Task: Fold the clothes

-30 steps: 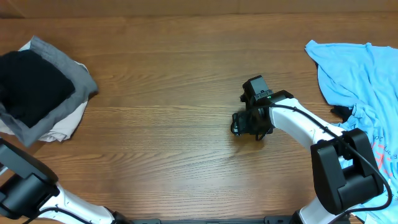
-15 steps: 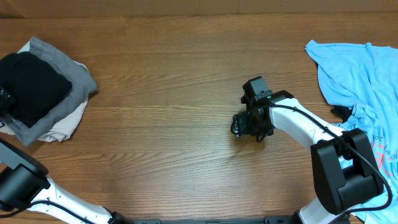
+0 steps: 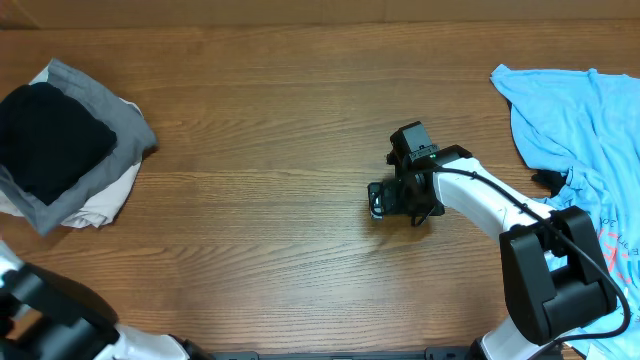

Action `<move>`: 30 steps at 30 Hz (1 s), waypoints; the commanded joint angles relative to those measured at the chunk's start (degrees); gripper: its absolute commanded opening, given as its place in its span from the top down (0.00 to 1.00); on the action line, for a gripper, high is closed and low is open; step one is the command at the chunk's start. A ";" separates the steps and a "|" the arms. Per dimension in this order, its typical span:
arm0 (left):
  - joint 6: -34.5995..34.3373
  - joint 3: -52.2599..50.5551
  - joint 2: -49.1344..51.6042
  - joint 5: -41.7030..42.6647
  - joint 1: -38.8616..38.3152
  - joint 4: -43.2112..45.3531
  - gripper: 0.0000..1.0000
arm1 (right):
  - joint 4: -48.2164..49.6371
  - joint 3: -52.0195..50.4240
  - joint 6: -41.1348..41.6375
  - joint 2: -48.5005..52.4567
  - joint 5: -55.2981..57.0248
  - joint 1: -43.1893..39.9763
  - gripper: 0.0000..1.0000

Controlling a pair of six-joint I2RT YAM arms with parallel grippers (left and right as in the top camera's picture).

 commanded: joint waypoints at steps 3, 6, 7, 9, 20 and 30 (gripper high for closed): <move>-0.11 0.55 -1.40 0.31 -12.13 -7.23 0.00 | 1.86 1.20 0.24 0.09 -1.55 -0.07 0.00; 0.15 0.39 -1.11 -1.62 -20.26 -11.72 0.00 | 3.61 1.33 0.24 0.09 -3.69 -0.07 0.00; 0.26 0.39 -1.07 -2.47 -23.04 -13.11 0.00 | 4.22 1.51 0.26 0.09 -4.11 -0.07 0.00; 1.55 0.39 -1.03 -2.93 -28.55 -15.69 0.00 | 4.70 2.47 0.22 0.09 -4.00 -0.13 0.00; 3.30 0.39 -1.03 -9.86 -48.72 -37.97 0.00 | -10.88 22.27 4.50 -0.28 -4.44 -10.56 0.00; 4.63 -1.99 -12.55 -9.86 -48.57 -43.60 0.00 | -15.15 20.50 7.39 -13.90 1.22 -13.92 0.00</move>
